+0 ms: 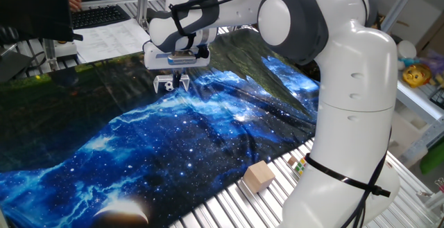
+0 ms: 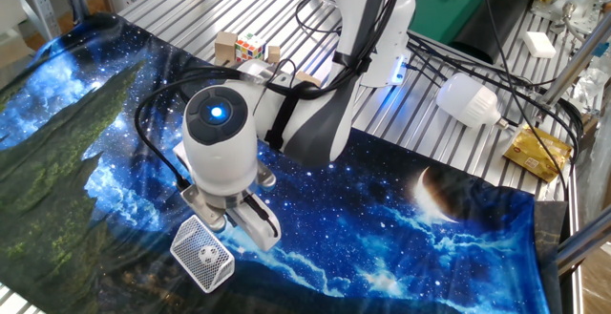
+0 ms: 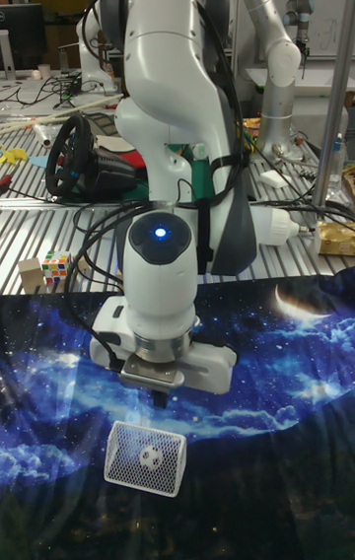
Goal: Push the soccer ball into the goal
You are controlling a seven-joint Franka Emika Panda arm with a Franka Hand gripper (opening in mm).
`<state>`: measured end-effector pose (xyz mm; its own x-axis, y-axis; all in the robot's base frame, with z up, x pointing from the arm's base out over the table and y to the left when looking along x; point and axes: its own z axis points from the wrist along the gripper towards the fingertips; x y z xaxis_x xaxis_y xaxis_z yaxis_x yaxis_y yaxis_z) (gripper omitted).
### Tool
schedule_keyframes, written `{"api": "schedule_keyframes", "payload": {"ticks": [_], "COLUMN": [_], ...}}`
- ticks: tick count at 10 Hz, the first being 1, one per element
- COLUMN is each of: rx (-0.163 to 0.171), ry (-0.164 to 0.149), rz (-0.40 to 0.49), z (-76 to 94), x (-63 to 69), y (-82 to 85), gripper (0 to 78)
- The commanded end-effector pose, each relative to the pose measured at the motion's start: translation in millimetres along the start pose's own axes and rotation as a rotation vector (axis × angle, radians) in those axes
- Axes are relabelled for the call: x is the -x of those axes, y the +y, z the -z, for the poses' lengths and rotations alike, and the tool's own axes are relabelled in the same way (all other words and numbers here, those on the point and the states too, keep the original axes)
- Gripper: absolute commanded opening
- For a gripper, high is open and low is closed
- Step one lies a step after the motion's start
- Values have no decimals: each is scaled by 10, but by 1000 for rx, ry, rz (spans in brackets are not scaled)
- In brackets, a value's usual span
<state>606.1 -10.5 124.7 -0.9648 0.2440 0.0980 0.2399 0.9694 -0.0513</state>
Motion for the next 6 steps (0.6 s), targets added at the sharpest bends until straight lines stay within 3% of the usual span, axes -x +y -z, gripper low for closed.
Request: {"api": "schedule_keyframes", "payload": {"ticks": [1, 6], "rx": [18, 21], "ry": [9, 20], "rz": [17, 32], "z": [240, 349], "x": [-509, -715], "y": [386, 495], "gripper": [0, 0]}}
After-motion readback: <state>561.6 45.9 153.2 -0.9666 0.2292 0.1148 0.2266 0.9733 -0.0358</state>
